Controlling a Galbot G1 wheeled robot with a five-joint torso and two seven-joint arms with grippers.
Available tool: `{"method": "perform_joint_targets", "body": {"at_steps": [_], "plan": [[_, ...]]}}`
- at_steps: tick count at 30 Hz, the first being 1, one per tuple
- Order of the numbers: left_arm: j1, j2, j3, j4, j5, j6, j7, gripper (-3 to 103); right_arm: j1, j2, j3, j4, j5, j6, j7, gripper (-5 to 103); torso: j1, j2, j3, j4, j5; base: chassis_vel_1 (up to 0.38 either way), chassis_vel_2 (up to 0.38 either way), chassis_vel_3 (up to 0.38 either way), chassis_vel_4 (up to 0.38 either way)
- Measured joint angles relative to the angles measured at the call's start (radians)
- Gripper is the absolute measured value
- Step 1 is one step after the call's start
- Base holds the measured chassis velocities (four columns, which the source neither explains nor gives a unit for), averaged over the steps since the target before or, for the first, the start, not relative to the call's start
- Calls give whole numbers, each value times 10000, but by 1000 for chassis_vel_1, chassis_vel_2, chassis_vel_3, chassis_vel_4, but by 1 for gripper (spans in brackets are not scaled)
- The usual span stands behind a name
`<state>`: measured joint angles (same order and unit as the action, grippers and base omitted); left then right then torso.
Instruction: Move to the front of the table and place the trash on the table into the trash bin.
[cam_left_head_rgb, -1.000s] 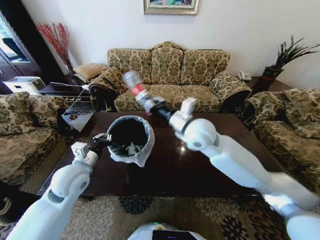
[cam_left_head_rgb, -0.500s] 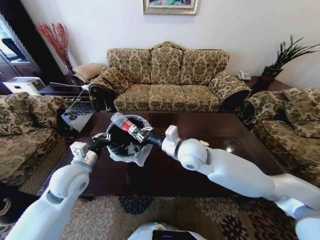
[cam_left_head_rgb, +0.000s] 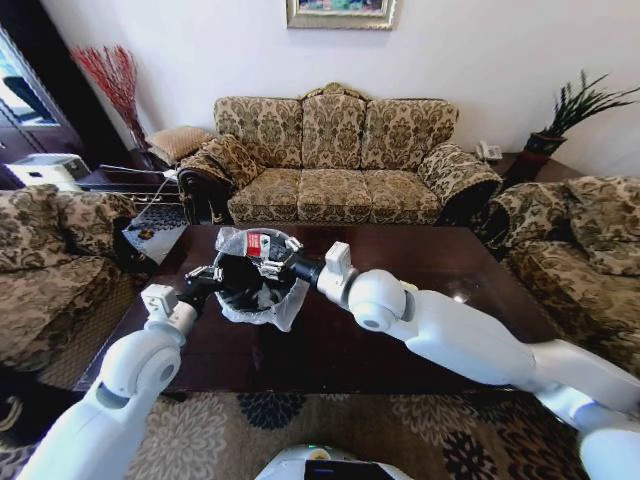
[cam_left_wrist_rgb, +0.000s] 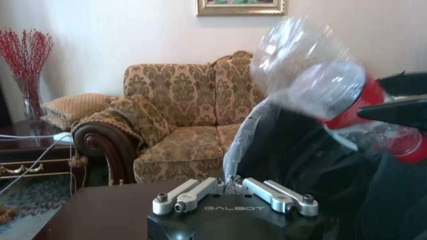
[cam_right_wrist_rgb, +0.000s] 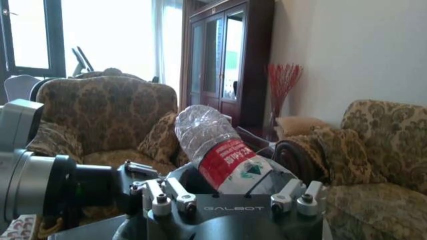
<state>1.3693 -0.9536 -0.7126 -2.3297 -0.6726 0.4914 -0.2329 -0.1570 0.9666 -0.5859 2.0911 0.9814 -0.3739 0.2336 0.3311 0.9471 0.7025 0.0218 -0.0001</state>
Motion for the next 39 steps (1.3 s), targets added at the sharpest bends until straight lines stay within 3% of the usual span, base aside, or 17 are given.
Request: {"method": "perform_joint_targets", "body": {"at_steps": [3, 6, 16, 24, 31, 39], "plan": [[30, -19, 0, -34, 13, 8, 0, 2, -77, -9, 66, 87, 38, 5, 10, 94, 0, 0, 0, -1, 1, 0, 0, 0, 0], [41, -26, 0, -44, 16, 13, 0, 2, -198, 6, 79, 187, 122, 5, 68, 99, 0, 0, 0, 0, 1, 0, 0, 0, 0], [67, -141, 4, -116, 25, 60, -5, 2, -578, 353, -364, 163, 255, 154, 261, 100, 0, 0, 0, 0, 0, 0, 0, 0, 0], [67, -211, 3, -131, 47, 83, -9, 2, -838, 447, -49, 46, 597, 490, 308, 100, 0, 0, 0, 0, 1, 0, 0, 0, 0], [48, -214, 9, -125, 65, 99, -10, 2, -997, -4, 437, 493, 1589, 436, 5, 100, 0, 0, 0, -2, 2, 0, 0, 0, 0], [59, -277, 2, -125, 80, 110, -4, 2, -1028, -101, 679, 366, 2414, 201, 180, 100, 0, 0, 0, 0, 1, 0, 0, 0, 0]]}}
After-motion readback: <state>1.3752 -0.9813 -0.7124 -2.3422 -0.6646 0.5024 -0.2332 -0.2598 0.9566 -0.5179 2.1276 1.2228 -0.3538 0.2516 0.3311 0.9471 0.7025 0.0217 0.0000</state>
